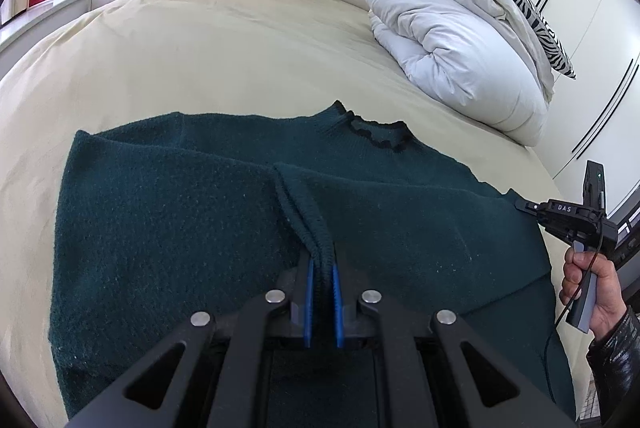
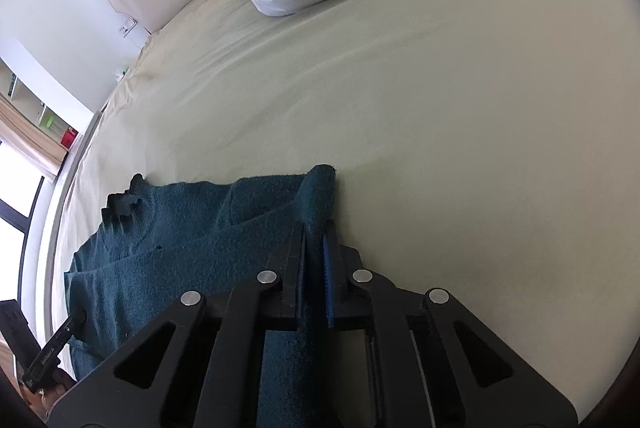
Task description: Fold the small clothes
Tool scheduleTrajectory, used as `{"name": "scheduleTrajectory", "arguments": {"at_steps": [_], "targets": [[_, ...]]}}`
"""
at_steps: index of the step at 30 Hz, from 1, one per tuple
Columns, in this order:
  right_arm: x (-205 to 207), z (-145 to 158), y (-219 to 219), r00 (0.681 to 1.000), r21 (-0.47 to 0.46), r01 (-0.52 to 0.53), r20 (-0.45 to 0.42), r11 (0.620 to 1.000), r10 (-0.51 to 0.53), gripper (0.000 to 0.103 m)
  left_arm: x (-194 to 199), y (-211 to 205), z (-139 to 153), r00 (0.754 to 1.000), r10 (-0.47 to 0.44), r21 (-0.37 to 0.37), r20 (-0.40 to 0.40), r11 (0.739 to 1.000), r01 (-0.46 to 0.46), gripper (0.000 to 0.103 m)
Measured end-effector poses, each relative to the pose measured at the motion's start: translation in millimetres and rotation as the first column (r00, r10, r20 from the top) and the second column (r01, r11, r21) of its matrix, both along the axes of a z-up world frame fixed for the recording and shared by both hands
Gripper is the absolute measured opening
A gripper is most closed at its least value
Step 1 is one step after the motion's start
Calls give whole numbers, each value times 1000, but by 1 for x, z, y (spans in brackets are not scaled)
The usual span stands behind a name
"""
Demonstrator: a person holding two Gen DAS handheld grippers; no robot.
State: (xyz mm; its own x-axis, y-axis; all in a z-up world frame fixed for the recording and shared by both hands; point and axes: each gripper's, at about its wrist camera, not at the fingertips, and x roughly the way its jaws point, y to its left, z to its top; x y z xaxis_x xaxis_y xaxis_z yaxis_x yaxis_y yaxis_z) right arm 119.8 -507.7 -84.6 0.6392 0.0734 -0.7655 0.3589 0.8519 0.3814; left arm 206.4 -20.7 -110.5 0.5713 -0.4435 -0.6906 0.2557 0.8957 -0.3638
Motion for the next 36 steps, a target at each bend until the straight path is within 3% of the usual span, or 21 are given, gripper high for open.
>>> {"name": "scheduleTrajectory", "arguments": {"at_steps": [3,5,8,12,13,14,15,17,21,23,25,26,27,32,36], "targets": [[9,0,-6,1000,-36,7,-9,999,-8,6,1,2,-9,1000,12,-12,-21,1000,-12,9],[18,-15,-9,998,-84,-8,-70,996,2,5,1,3,-11,1000,12,-18,-24,1000,-12,9],[12,-12,-13,999,-50,-4,-44,999,1,6,0,3,-11,1000,8,-20,-27,1000,-8,9],[-21,11,-22,998,65,26,63,998,-30,12,-3,5,-12,1000,8,-29,-29,1000,-9,10],[-31,16,-21,997,78,18,72,997,-23,17,-3,5,-13,999,9,-31,-30,999,-10,10],[-40,19,-18,998,80,6,66,997,-11,30,-3,6,-13,999,11,-32,-32,999,-12,10],[-50,20,-13,999,70,-8,46,998,5,51,-3,6,-13,999,12,-32,-33,999,-13,11],[-64,19,-6,999,59,-19,27,998,17,64,-3,5,-14,999,13,-30,-34,999,-14,11],[-85,1,12,995,100,-84,-38,991,88,62,-3,5,-13,999,15,-29,-37,999,-16,11],[-87,-3,26,990,62,-131,-53,989,134,57,-4,6,-14,999,16,-31,-42,999,-17,12],[-86,-7,33,985,7,-149,-85,989,149,33,-4,7,-13,999,18,-39,-52,999,-20,12],[-85,-8,32,986,-8,-133,-99,991,132,14,-4,8,-13,998,20,-46,-57,999,-23,12],[-84,-8,28,988,4,-123,-90,992,123,10,-5,8,-12,998,22,-57,-62,998,-26,11],[-86,6,28,992,-56,-117,-56,991,114,7,-8,5,-14,999,20,-50,-50,999,-22,11],[-82,-21,12,994,-9,-85,-66,996,84,6,-7,7,-16,998,8,-60,-54,998,-11,12]]}}
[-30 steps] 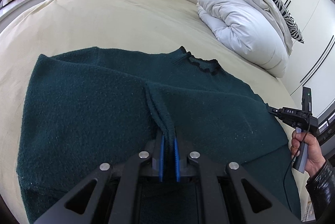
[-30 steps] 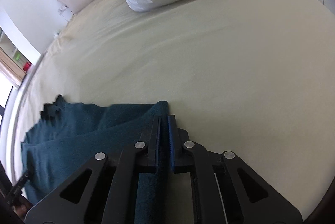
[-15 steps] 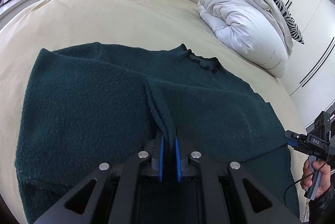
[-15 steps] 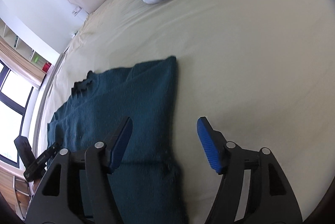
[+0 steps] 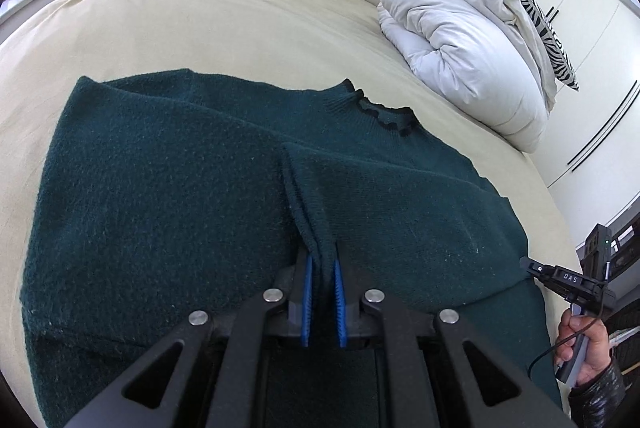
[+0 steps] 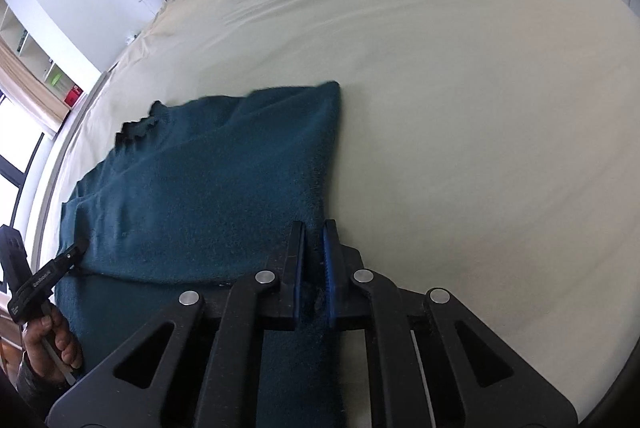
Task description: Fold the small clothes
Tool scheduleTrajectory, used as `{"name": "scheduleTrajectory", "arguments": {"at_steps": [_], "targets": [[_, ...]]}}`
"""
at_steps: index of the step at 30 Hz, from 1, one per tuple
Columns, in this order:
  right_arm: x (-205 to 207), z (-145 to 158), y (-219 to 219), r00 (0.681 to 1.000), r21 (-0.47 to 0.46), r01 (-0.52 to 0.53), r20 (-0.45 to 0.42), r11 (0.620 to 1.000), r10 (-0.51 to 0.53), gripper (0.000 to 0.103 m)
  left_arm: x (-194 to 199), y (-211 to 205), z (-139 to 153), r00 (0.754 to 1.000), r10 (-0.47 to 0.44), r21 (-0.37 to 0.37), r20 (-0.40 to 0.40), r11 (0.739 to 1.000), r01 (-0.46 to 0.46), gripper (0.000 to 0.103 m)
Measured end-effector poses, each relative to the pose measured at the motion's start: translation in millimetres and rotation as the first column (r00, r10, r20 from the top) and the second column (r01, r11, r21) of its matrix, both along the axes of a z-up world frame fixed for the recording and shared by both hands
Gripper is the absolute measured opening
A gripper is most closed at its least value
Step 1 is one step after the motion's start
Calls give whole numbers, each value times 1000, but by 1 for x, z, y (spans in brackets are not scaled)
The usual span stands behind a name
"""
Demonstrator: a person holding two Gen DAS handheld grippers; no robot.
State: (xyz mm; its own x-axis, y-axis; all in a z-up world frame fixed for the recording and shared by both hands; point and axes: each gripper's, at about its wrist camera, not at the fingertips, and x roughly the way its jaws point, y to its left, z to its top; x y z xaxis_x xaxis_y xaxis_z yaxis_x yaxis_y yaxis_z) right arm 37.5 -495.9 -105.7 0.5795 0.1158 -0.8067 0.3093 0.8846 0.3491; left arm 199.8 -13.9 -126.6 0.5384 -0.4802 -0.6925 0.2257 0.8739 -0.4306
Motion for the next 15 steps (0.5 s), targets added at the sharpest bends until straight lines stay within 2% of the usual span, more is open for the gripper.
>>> {"name": "scheduleTrajectory", "arguments": {"at_steps": [2,5,7,9,12,13,15], "targets": [[-4,-5,-6,999,40,15,28,999,-16,6,1,3,-1,1000,-2,-15,-5,1000,2,13],[-2,-1,0,1000,-2,6,23,1000,-6,7,4,7,-1,1000,6,-42,-17,999,-7,13],[0,4,1,1000,2,-16,10,1000,16,8,5,8,2,1000,9,-46,-20,999,-10,14],[-1,10,0,1000,2,-11,-1,1000,11,15,6,10,4,999,8,-43,-31,999,-10,15],[-10,29,5,999,-89,37,-2,995,-37,25,0,10,13,999,13,4,-47,1000,-13,22],[-11,36,6,999,-115,47,9,992,-46,24,-4,11,18,999,34,36,-34,999,-33,27],[-11,50,12,998,-122,39,51,992,-33,26,-13,16,31,996,89,84,11,992,-89,30]]}}
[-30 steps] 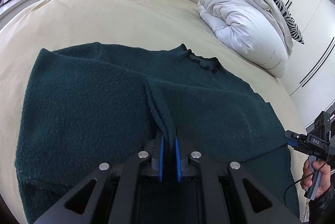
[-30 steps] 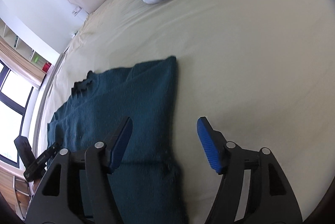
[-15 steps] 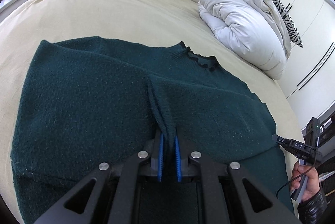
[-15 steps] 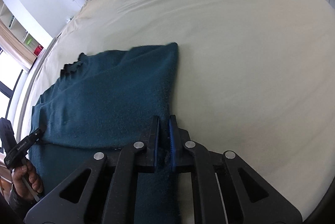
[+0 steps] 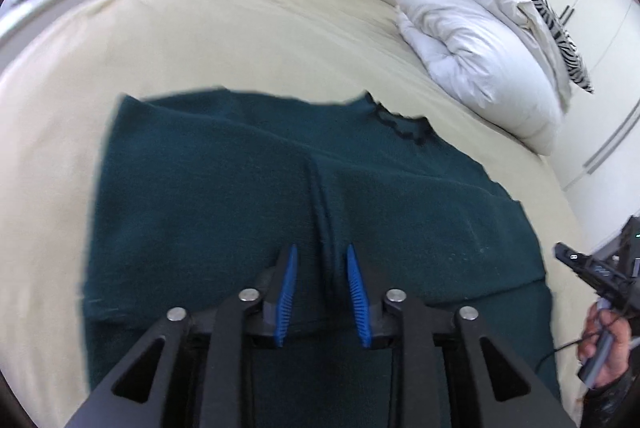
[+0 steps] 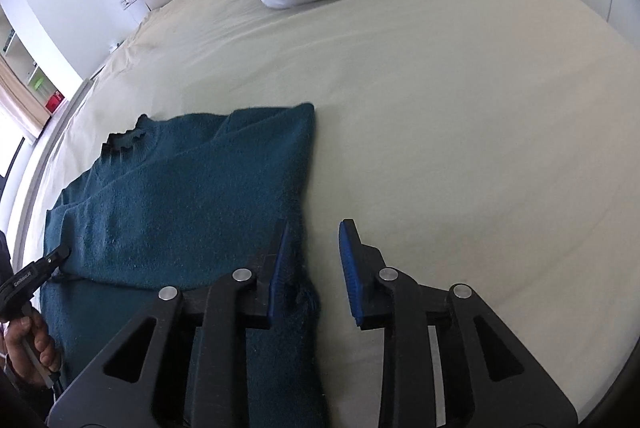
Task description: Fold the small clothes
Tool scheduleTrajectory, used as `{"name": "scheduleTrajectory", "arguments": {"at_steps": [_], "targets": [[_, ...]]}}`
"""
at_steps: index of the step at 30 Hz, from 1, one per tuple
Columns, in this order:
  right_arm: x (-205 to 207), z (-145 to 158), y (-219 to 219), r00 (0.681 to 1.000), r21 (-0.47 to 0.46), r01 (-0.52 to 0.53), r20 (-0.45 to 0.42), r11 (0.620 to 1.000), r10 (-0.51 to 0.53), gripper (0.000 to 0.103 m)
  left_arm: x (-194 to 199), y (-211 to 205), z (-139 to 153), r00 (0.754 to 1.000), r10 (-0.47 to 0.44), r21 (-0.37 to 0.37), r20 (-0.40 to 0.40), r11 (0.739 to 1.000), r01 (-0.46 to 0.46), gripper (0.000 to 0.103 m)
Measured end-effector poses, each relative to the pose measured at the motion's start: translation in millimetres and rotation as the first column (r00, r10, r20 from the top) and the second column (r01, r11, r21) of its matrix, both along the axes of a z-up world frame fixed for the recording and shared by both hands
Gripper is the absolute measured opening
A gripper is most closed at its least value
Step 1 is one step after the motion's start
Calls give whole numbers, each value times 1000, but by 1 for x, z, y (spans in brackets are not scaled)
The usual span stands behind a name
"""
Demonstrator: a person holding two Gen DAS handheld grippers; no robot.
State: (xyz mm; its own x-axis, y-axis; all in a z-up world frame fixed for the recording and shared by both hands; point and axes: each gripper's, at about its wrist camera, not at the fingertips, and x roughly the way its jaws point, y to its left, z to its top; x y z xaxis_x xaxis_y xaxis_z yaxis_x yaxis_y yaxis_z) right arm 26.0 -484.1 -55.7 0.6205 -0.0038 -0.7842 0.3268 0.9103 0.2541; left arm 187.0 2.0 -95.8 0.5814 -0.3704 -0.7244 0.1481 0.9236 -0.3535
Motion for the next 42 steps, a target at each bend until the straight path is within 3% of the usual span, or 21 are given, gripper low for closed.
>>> {"name": "scheduleTrajectory", "arguments": {"at_steps": [2,5,7,9,10,12,14,17,20,22,23,24,25,27,29,32,35,37,42], "targets": [[6,8,9,998,31,-53,40,998,52,26,-4,1,16,997,18,6,76,1000,-19,31],[29,9,31,991,23,-125,59,992,124,26,5,-24,28,989,-56,49,136,998,50,44],[46,5,37,987,49,-146,69,988,143,26,21,-44,18,987,-101,102,124,991,88,44],[63,-4,38,987,104,-151,79,983,143,26,36,-52,-1,993,-104,148,63,985,94,44],[73,-12,36,989,114,-139,59,984,133,26,41,-50,-11,995,-97,146,34,985,91,40],[88,-30,31,994,86,-111,3,990,111,26,39,-41,-16,994,-91,119,57,989,84,33],[86,-41,14,994,139,-100,56,985,93,25,36,-35,-17,991,-112,91,69,990,105,33],[69,-45,-14,994,254,-48,110,966,20,24,38,-16,-19,993,-99,-13,59,995,100,34],[51,-27,-11,992,213,-27,127,977,0,28,34,-8,-21,997,-61,-41,39,997,63,38],[34,-15,0,984,175,-64,176,982,33,28,25,-12,-19,997,-61,-7,41,998,61,39],[30,-16,4,986,157,-67,162,985,41,36,22,-13,-18,997,-66,9,41,998,66,40],[26,-22,7,993,136,-51,117,989,35,61,17,-12,-17,997,-72,19,40,997,71,40],[28,-33,6,998,124,-40,63,991,32,71,13,-8,-16,997,-74,16,38,997,73,40],[23,-38,-2,998,131,-38,51,991,32,67,3,7,-14,997,-67,-5,31,998,67,40],[8,-24,-9,997,163,46,58,986,-57,67,-10,28,-11,999,-28,-24,28,999,29,44],[-30,12,-5,978,173,62,186,983,-95,68,-36,58,-5,1000,26,-47,17,999,-25,48],[-70,46,22,959,63,20,280,998,-37,69,-68,81,4,997,79,-38,21,996,-78,55],[-98,59,42,952,15,-2,307,1000,-3,76,-89,96,9,995,96,-49,29,994,-95,57],[-161,73,68,945,-4,-55,321,998,53,82,-148,122,18,996,90,-115,12,989,-88,62]]}}
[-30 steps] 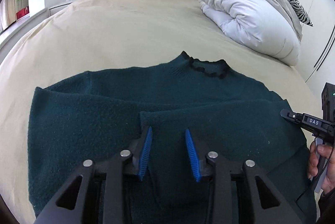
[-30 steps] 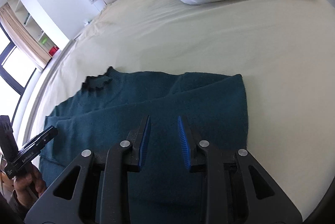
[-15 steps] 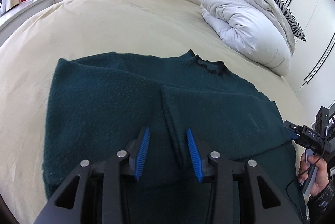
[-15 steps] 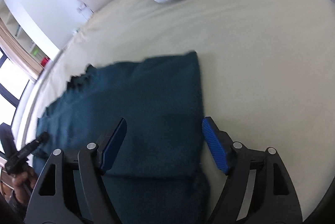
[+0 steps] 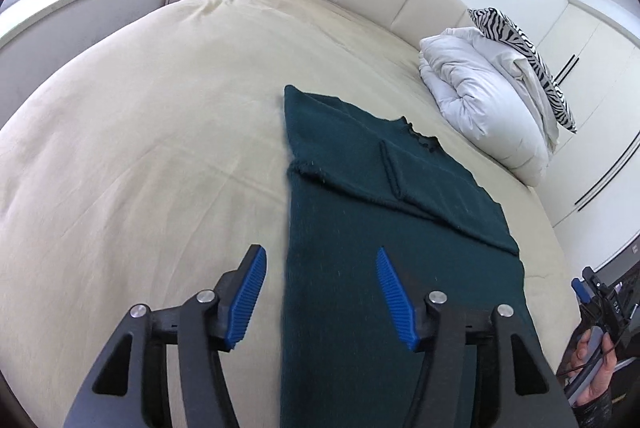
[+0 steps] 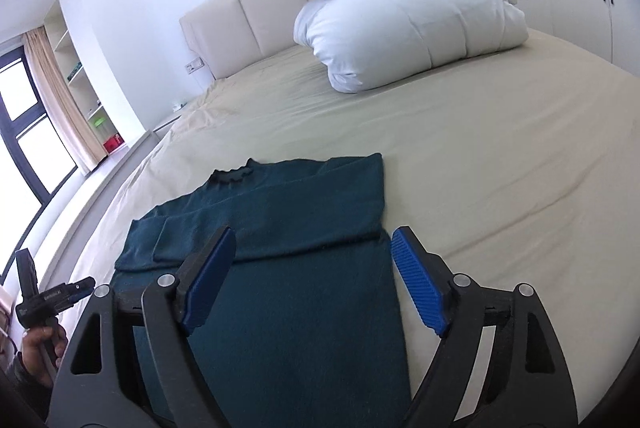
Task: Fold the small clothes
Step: 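Release both grippers and move them to the sweater hem, then grasp the sweater hem with the left and right grippers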
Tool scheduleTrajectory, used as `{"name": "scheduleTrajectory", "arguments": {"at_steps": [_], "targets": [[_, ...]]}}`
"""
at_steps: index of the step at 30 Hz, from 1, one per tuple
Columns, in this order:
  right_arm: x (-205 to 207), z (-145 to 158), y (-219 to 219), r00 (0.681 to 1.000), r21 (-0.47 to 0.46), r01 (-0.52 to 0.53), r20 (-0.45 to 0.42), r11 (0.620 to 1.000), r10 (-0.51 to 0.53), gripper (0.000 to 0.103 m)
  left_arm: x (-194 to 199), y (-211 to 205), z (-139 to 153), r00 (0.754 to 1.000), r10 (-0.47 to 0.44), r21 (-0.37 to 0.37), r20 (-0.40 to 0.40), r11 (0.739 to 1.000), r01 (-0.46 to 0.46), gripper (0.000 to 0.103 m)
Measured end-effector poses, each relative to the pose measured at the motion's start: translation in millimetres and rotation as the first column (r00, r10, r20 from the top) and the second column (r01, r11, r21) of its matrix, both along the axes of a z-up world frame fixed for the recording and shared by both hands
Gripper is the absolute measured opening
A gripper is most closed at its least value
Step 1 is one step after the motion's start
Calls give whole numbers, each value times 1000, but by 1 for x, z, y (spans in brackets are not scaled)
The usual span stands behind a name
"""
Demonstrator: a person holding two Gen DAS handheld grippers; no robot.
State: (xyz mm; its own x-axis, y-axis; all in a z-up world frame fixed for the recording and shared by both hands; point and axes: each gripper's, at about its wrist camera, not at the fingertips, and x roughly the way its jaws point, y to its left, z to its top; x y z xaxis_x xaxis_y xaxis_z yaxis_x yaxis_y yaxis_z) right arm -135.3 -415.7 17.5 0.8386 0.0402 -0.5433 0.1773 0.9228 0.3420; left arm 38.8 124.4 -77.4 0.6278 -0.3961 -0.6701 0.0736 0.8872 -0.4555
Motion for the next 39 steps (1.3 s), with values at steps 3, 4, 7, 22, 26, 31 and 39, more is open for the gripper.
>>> {"name": "scheduleTrajectory", "arguments": {"at_steps": [3,4,7,22,26,31,39], "targets": [[-38,-5,6,999,49,-31,-32,998,33,85,-32,2,-4,998,-57,-11,-35,998,57,63],[-47,-8,6,997,70,-44,-54,997,48,85,-43,5,-8,997,-62,-21,-52,998,61,63],[-80,-23,8,990,123,-81,-107,989,94,85,-69,11,-19,990,-81,-57,-113,996,75,63],[-136,-77,-38,971,414,-58,-190,909,148,83,-137,35,-59,933,-215,-353,-287,930,105,63],[-146,-92,-51,968,490,-24,-206,871,142,82,-142,40,-71,916,-240,-446,-321,892,77,63],[-160,-107,-63,960,535,15,-245,845,138,81,-144,44,-75,912,-234,-473,-337,879,51,50],[-170,-105,-68,936,521,33,-315,853,156,74,-140,35,-71,906,-249,-437,-341,896,81,17]]}}
